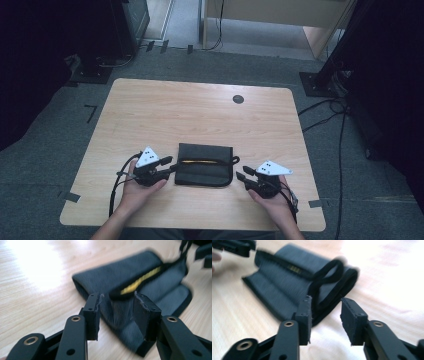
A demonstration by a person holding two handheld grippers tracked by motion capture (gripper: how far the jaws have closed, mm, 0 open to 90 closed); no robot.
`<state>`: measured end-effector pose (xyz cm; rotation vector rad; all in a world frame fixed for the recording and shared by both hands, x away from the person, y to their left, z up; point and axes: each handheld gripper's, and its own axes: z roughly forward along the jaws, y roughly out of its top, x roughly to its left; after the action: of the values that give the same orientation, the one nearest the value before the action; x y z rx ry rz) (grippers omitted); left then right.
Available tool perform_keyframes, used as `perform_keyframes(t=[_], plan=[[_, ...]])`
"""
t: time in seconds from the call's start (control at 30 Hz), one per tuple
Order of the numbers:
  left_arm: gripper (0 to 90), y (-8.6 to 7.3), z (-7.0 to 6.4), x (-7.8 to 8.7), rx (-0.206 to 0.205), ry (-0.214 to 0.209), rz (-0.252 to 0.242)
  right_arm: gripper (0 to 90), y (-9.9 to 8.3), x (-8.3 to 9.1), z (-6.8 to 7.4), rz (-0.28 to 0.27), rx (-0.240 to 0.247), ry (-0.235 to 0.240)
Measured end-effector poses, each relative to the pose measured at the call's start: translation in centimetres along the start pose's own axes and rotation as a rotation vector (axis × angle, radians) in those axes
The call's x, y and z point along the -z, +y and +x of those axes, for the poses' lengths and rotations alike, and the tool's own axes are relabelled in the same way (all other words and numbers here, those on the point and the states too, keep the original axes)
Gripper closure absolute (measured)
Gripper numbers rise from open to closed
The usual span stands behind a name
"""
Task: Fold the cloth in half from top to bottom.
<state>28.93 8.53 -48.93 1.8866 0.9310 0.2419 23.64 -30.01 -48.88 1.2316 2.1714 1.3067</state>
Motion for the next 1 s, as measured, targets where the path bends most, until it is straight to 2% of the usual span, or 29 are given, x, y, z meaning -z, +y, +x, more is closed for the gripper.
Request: perform_keyframes(t=[0.07, 0.13, 0.17, 0.23, 0.3, 0.37, 0.43, 0.5, 0.6, 0.67, 0.73, 0.8, 0.9, 0.93, 0.97, 1.0], plan=[[59.3, 0.5, 0.5, -0.4, 0.043, 0.047, -0.02, 74.9, 0.7, -0.4, -0.3, -0.034, -0.018, -0.04], [59.9, 0.8, 1.1, -1.4, 0.077, 0.068, 0.0, 77.3, 1.4, -1.5, -0.6, -0.04, -0.027, -0.097], [60.1, 0.9, 1.1, -1.9, 0.09, 0.075, 0.018, 77.9, 1.6, -2.2, -0.7, -0.041, -0.036, -0.11], [60.6, 1.0, 0.9, -2.7, 0.088, 0.073, 0.04, 77.8, 1.8, -3.8, -1.0, -0.034, -0.053, -0.109], [64.7, 0.8, 0.4, -2.9, 0.048, 0.051, 0.054, 77.1, 1.7, -5.1, -0.8, -0.023, -0.061, -0.064], [65.0, 0.3, -0.1, -2.7, 0.001, 0.007, 0.07, 76.0, 1.5, -5.4, -0.5, -0.008, -0.073, -0.024], [64.4, -0.3, -0.5, -2.2, -0.063, -0.024, 0.09, 74.7, 1.2, -4.8, -0.4, -0.014, -0.082, 0.035], [63.4, -0.9, -0.9, -1.4, -0.12, -0.051, 0.11, 72.8, 0.9, -3.6, -0.3, -0.011, -0.064, 0.094], [62.4, -1.8, -1.1, -0.1, -0.174, -0.096, 0.115, 68.8, 0.3, -1.5, 0.0, 0.024, -0.022, 0.148], [60.7, -2.2, -0.8, 0.7, -0.166, -0.114, 0.101, 66.7, -0.3, -0.1, 0.0, 0.04, -0.001, 0.176], [58.8, -2.3, -0.3, 1.4, -0.126, -0.138, 0.066, 65.3, -0.9, 1.0, -0.3, 0.058, 0.012, 0.18], [58.0, -2.1, 0.2, 1.8, -0.063, -0.149, 0.021, 65.7, -1.2, 1.7, -0.9, 0.053, -0.016, 0.138], [56.7, -1.4, 0.2, 1.3, -0.009, -0.082, -0.012, 67.1, -0.6, 1.5, -1.2, 0.003, -0.098, 0.073], [56.5, -1.1, -0.1, 0.8, 0.0, -0.06, -0.007, 66.9, -0.1, 1.1, -0.9, -0.013, -0.111, 0.059], [56.1, -0.8, -0.6, 0.1, -0.003, -0.024, 0.012, 65.8, 0.4, 0.6, -0.4, -0.024, -0.11, 0.047], [54.7, -0.8, -1.0, -0.3, -0.019, -0.012, 0.025, 62.3, 1.0, -0.2, 0.4, -0.041, -0.101, 0.038]])
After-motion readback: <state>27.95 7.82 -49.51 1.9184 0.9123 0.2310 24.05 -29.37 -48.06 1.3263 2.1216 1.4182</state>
